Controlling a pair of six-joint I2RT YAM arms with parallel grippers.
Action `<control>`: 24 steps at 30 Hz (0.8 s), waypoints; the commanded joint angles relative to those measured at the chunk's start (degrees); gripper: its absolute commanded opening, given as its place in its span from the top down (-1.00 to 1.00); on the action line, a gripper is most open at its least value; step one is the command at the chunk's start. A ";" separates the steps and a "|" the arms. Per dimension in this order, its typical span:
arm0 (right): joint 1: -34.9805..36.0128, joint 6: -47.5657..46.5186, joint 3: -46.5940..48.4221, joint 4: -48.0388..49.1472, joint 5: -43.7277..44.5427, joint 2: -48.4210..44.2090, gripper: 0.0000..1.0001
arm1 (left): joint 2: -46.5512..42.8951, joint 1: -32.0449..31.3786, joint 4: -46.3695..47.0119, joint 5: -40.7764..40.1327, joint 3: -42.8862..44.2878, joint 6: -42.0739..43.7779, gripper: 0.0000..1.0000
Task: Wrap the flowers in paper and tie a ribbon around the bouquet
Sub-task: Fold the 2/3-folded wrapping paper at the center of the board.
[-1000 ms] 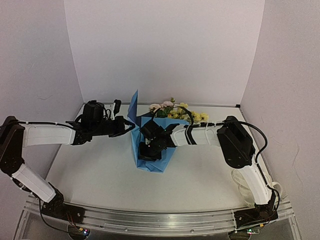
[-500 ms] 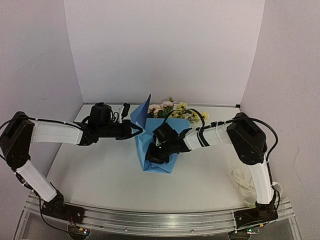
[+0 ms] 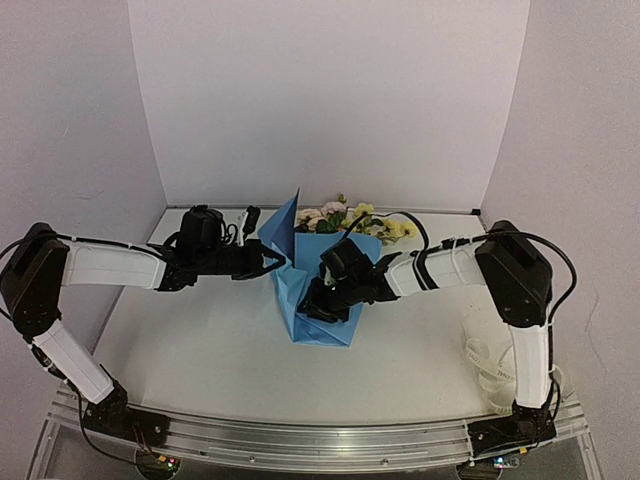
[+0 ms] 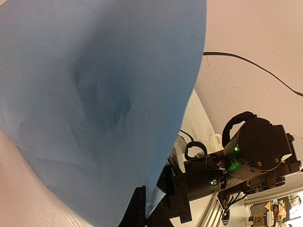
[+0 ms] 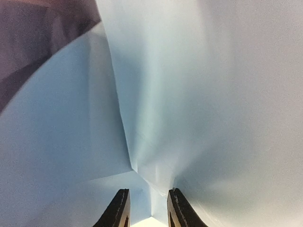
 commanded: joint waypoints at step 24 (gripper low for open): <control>-2.89 -3.13 -13.54 -11.13 18.27 -14.61 0.36 | 9.12 -5.25 -10.13 1.73 14.99 8.06 0.99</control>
